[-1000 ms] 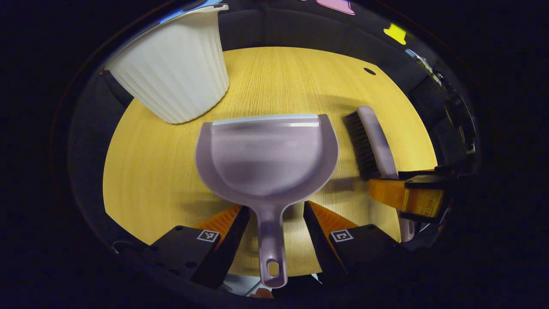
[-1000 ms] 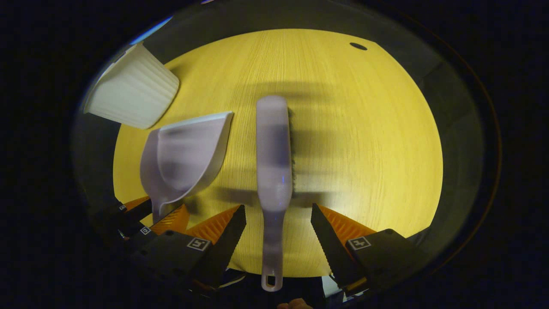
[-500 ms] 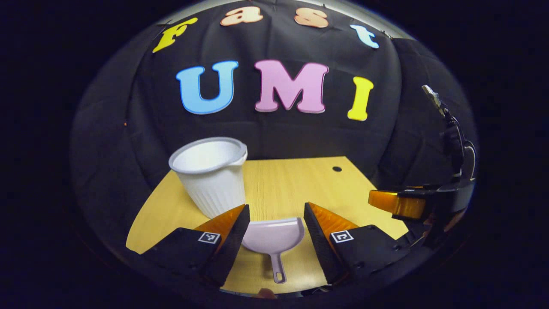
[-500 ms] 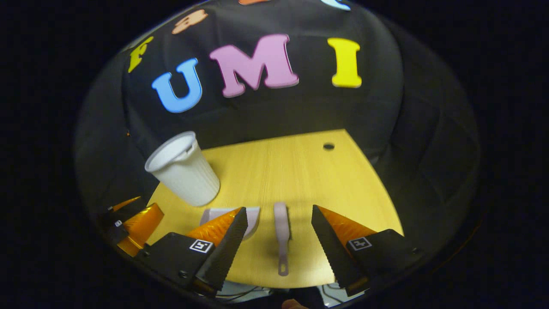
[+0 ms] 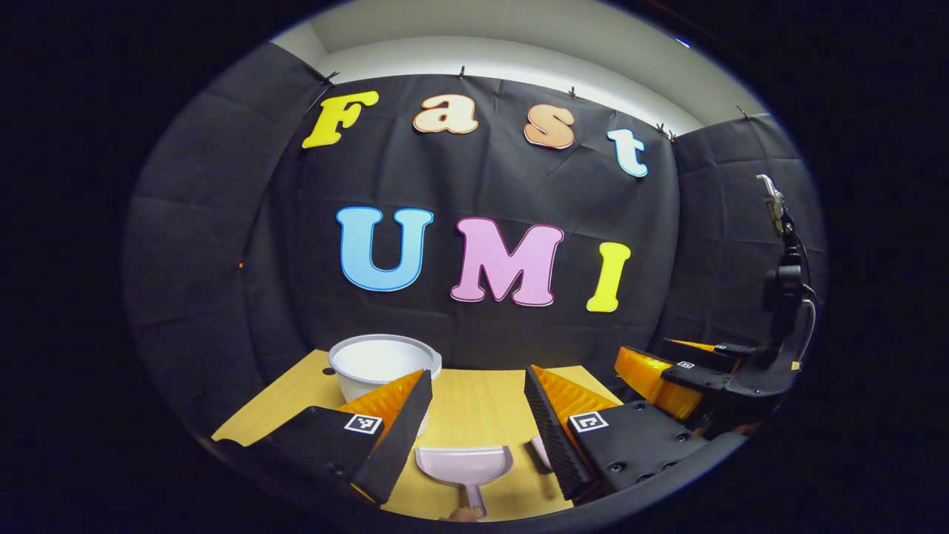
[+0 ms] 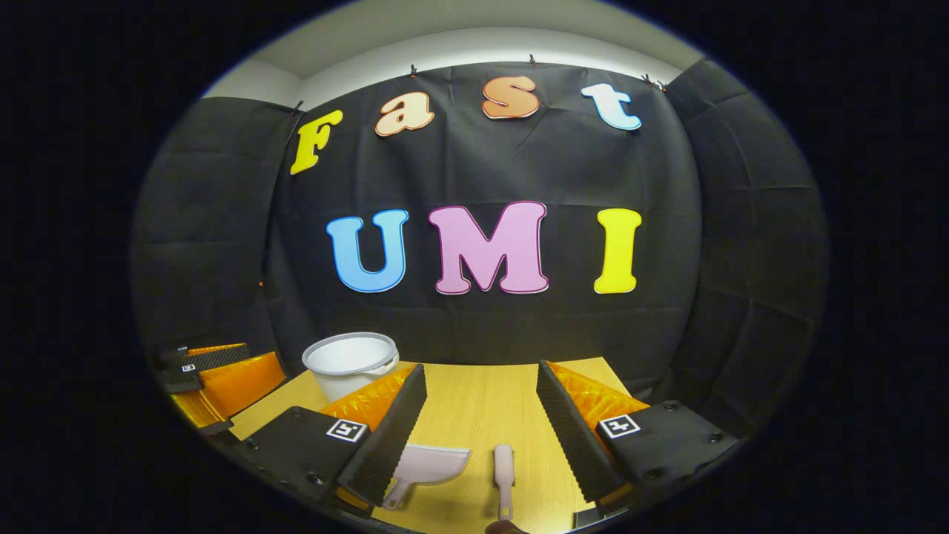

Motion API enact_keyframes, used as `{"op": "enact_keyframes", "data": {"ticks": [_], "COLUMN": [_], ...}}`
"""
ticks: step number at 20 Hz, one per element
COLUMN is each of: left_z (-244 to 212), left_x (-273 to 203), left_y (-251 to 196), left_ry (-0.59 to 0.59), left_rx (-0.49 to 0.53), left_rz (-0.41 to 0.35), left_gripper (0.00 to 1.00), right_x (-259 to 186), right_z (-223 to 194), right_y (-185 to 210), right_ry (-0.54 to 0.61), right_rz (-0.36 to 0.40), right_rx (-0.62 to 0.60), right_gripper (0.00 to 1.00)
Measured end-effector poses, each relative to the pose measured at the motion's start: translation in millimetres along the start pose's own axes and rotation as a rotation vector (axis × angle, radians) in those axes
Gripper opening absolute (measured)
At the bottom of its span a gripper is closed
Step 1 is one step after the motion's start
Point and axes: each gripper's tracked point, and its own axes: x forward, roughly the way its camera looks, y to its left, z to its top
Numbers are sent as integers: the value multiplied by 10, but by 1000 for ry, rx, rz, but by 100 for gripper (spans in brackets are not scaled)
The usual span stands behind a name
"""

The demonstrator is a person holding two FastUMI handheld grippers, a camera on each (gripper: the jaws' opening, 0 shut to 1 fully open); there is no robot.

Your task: Pick up the small broom and dustpan from the desktop, sweep the trash into the dustpan with the broom, and then empty the trash into the garbage bin.

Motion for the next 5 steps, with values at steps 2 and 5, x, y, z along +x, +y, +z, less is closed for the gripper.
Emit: {"op": "enact_keyframes", "data": {"ticks": [2,5], "left_z": [17,65], "left_x": [-62,-179], "left_y": [41,85], "left_ry": [-8,-27], "left_rx": [-1,1], "left_rz": [11,12], "left_gripper": [74,74], "right_x": [-35,-110], "right_z": [23,32], "right_y": [34,96], "right_ry": [-35,-74], "right_rz": [3,-2], "right_rx": [-25,-60], "right_gripper": [97,97]}}
